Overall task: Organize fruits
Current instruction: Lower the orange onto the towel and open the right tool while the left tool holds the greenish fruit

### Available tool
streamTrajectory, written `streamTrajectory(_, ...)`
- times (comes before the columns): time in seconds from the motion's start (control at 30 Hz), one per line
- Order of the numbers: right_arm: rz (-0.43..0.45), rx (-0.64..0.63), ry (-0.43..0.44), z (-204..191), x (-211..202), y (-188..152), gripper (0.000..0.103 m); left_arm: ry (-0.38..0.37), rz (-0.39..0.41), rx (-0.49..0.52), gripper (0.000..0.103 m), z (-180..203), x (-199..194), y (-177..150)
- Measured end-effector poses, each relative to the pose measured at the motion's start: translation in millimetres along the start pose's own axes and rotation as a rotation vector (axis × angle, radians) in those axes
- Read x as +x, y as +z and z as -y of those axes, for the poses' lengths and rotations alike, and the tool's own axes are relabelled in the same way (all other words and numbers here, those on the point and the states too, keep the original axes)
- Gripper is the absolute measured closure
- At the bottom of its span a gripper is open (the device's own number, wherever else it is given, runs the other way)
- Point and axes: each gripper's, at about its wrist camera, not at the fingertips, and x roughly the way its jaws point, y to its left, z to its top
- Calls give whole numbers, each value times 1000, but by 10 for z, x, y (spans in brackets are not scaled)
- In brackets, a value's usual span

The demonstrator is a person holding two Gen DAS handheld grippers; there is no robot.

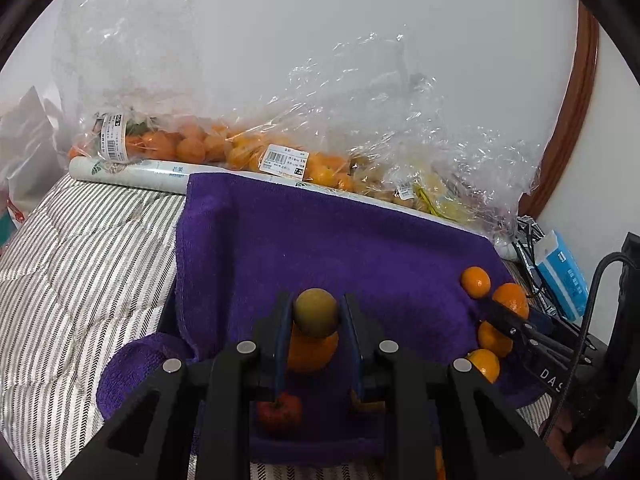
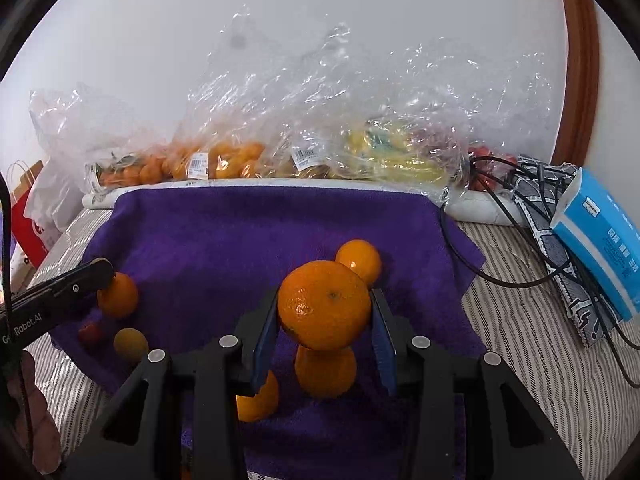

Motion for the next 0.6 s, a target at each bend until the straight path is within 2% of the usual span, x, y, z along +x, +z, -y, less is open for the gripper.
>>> streamTrajectory(0.37, -4, -15, -4, -46, 12, -9, 60, -33, -9, 22, 80, 53, 1, -23)
streamTrajectory(0.6, 2, -12, -9, -36, 4, -6, 60, -26, -9, 35, 80, 61, 3, -26)
